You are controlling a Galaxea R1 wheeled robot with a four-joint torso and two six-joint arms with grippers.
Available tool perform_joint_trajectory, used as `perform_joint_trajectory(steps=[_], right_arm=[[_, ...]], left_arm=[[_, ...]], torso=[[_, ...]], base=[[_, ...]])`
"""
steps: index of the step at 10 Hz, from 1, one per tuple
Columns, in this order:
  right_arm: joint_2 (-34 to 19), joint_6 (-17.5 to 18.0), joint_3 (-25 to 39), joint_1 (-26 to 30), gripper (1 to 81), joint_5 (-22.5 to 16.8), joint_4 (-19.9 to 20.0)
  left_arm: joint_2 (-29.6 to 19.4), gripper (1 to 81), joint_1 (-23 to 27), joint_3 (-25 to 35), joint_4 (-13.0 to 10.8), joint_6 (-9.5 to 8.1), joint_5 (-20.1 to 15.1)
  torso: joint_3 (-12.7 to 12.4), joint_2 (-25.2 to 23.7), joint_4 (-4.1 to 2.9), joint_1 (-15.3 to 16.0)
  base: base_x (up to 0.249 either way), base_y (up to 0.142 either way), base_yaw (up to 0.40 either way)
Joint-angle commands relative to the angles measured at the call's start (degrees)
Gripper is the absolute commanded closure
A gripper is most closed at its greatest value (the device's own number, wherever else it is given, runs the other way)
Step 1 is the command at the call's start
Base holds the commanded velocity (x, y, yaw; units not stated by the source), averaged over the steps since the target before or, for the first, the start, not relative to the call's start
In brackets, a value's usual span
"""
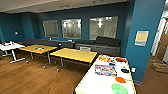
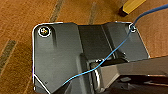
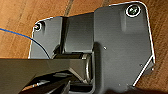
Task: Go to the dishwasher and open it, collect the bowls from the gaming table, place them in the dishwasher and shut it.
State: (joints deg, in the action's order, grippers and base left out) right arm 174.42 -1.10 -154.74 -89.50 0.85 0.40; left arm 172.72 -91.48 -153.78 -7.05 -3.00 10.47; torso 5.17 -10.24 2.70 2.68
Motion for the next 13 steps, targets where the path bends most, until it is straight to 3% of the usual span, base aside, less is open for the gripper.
perform_joint_trajectory(steps=[1,13], right_arm=[[0.2,-0.2,0.3,3.3,1.0,-3.1,0.2],[0.2,-0.2,0.3,3.1,1.0,-2.9,0.3]], left_arm=[[-0.2,1.0,2.6,0.1,0.0,0.27,-2.3],[-0.2,1.0,2.6,0.1,0.0,0.27,-2.3]], torso=[[0.0,0.0,0.0,0.0],[0.0,0.0,0.0,0.0]], base=[[0.0,0.085,0.0],[0.0,0.096,0.0]])
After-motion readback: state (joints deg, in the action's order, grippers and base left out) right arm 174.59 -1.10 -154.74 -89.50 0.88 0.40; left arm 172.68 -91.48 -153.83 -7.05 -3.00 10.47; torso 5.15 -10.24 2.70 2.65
